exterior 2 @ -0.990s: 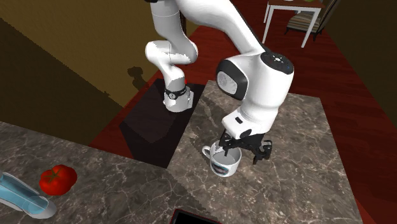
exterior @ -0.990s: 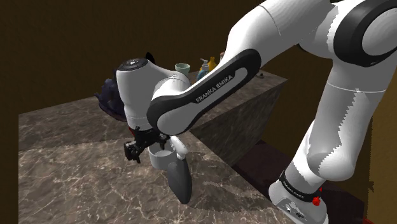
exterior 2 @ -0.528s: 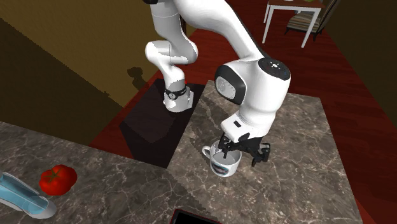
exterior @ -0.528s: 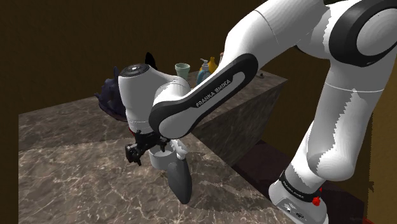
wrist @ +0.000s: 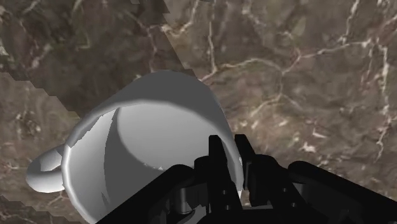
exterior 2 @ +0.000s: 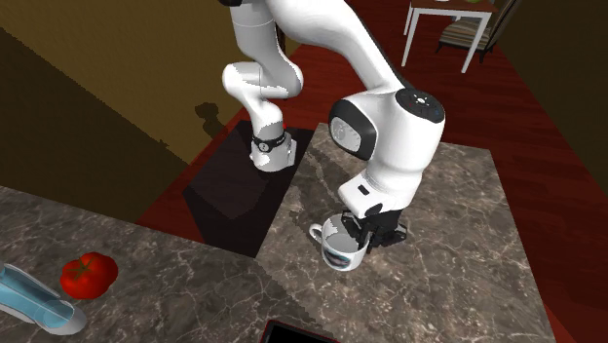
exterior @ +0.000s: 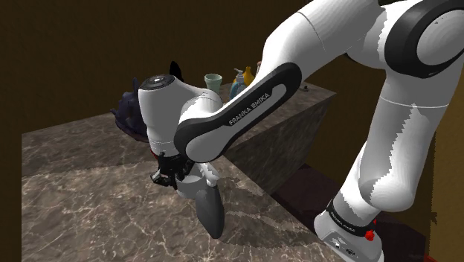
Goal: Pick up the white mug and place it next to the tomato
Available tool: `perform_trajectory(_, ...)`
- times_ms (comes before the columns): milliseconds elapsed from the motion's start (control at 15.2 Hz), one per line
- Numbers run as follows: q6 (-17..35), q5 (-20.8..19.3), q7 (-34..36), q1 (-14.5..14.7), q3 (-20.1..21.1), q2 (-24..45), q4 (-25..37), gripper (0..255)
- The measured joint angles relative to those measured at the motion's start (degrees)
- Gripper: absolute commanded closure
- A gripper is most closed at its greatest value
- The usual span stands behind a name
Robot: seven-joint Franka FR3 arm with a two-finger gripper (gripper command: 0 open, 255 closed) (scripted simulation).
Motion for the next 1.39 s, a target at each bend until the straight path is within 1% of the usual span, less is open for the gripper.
perform_trajectory(396,-0.8,0.5,-0.4,-0.1,0.1,-0.6,0.3,255)
perform_trajectory(1386,-10.9,5.6,-4.3,-1.0,1.1,-6.8,5.6,255)
